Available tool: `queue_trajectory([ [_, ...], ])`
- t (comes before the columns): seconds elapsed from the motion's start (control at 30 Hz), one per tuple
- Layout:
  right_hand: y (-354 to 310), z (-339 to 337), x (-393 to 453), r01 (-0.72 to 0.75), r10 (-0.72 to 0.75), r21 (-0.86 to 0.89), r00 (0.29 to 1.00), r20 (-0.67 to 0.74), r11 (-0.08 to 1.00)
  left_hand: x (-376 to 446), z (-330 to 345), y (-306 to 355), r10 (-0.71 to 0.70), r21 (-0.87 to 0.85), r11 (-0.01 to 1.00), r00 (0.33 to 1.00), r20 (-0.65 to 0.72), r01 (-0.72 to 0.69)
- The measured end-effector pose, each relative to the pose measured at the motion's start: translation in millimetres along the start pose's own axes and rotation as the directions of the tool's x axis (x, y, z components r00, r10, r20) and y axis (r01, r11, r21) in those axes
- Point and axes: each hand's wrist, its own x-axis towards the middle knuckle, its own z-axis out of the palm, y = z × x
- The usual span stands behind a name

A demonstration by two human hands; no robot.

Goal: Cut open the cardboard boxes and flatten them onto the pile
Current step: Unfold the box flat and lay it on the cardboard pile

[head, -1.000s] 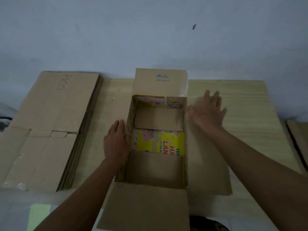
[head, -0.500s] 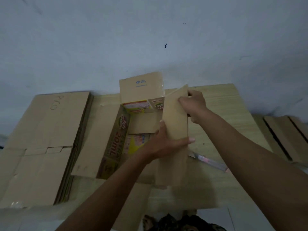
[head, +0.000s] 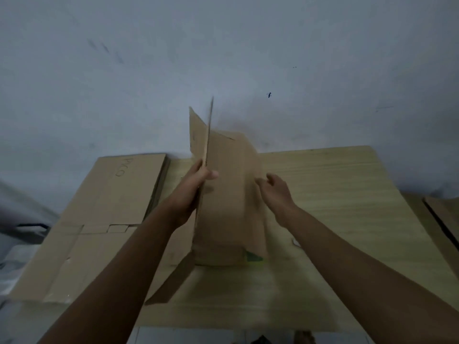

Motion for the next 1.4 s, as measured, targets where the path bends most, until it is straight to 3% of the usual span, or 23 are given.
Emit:
queue_trajectory([
  [0.1,7,14,-15,-0.213,0.18,0.14,0.96,0.215,0.967,-8,-9,1,0.027,-0.11,0.993,0.999,-0.046,-0.032],
  [0.17,11,19,-21,-0.315,0.225,0.236,0.913,0.34,0.919,-11,-15,-2,0.022,-0.148,0.988,0.997,-0.075,-0.033],
  [0.23,13,19,-20,-0.34,0.258,0.302,0.924,0.281,0.89,-13,-20,-8,0.001,-0.176,0.984,0.996,-0.093,-0.017],
  [0.3,13,12,-14,-0.284,0.262,0.324,0.959,0.112,0.902,-13,-26,-14,-0.006,-0.204,0.979,0.995,-0.098,-0.014],
  [0.4,6,1,-1,-0.145,0.157,0.226,0.987,-0.037,0.963,-13,-34,-23,-0.008,-0.227,0.974,0.994,-0.11,-0.017],
  [0.5,-6,-1,6,-0.093,0.101,0.112,0.993,-0.06,0.989,-9,-36,-26,-0.007,-0.235,0.972,0.993,-0.117,-0.021],
  [0.57,-13,-6,5,-0.162,0.148,0.149,0.984,0.103,0.975,-8,-39,-24,-0.004,-0.26,0.965,0.993,-0.121,-0.028],
  [0.67,-8,-17,-2,-0.339,0.127,0.357,0.855,0.502,0.87,-6,-50,-22,-0.001,-0.313,0.949,0.987,-0.161,-0.05],
  [0.8,20,-8,-11,-0.488,0.081,0.486,0.761,0.644,0.725,0,-48,-23,-0.021,-0.297,0.955,0.99,-0.137,-0.021],
  [0.87,26,-2,-14,-0.493,0.093,0.483,0.763,0.639,0.723,0,-46,-22,-0.039,-0.333,0.943,0.989,-0.144,-0.011],
  [1.0,16,-7,-13,-0.419,0.1,0.548,0.85,0.518,0.724,-7,-66,-33,-0.042,-0.494,0.867,0.98,-0.192,-0.06],
  [1.07,11,-7,-10,-0.391,0.115,0.562,0.879,0.462,0.729,-15,-72,-47,-0.133,-0.542,0.84,0.964,-0.229,-0.013],
  [1.17,8,1,-9,-0.345,0.11,0.566,0.907,0.407,0.749,-25,-74,-74,-0.154,-0.475,0.88,0.953,-0.26,0.013],
  [1.27,5,10,-13,-0.36,0.114,0.584,0.903,0.415,0.728,-44,-75,-82,-0.184,-0.423,0.899,0.975,-0.121,0.117],
  [1.4,3,19,-16,-0.355,0.127,0.602,0.913,0.388,0.715,-69,-88,-86,-0.097,-0.37,0.924,0.995,0.027,0.1],
])
